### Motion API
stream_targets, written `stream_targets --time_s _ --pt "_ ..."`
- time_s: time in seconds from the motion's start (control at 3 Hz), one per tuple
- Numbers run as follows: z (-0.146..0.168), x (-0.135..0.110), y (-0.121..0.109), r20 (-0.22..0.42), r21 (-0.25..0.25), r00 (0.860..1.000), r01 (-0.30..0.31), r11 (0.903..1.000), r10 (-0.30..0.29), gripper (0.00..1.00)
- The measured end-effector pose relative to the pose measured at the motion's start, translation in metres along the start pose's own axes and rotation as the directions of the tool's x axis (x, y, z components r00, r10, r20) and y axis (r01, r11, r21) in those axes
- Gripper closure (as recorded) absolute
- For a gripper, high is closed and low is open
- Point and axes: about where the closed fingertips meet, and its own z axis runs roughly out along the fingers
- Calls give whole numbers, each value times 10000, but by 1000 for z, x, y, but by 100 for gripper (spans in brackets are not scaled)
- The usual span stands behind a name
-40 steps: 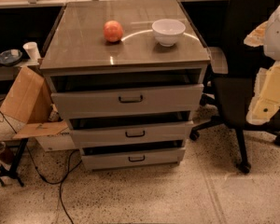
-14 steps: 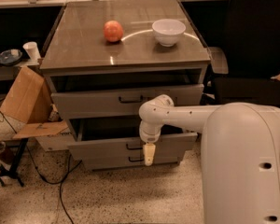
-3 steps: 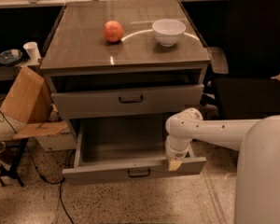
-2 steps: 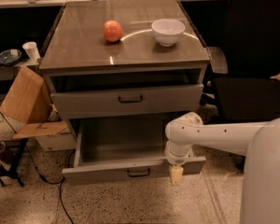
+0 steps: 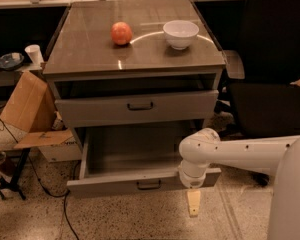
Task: Open middle drawer
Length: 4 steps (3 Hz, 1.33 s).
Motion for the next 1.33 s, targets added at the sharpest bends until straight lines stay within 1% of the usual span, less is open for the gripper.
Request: stream_targets --time_s 0.33,0.67,1.0,1.33 --pt "1 4 18 -31 -383 10000 31 9993 -32 22" --pt "1 8 26 -74 -594 10000 45 9982 -49 45" --pt "-3 6 24 -138 -733 9998 149 9972 -159 68" --pt "-4 5 23 -139 -732 9998 150 9972 -161 91"
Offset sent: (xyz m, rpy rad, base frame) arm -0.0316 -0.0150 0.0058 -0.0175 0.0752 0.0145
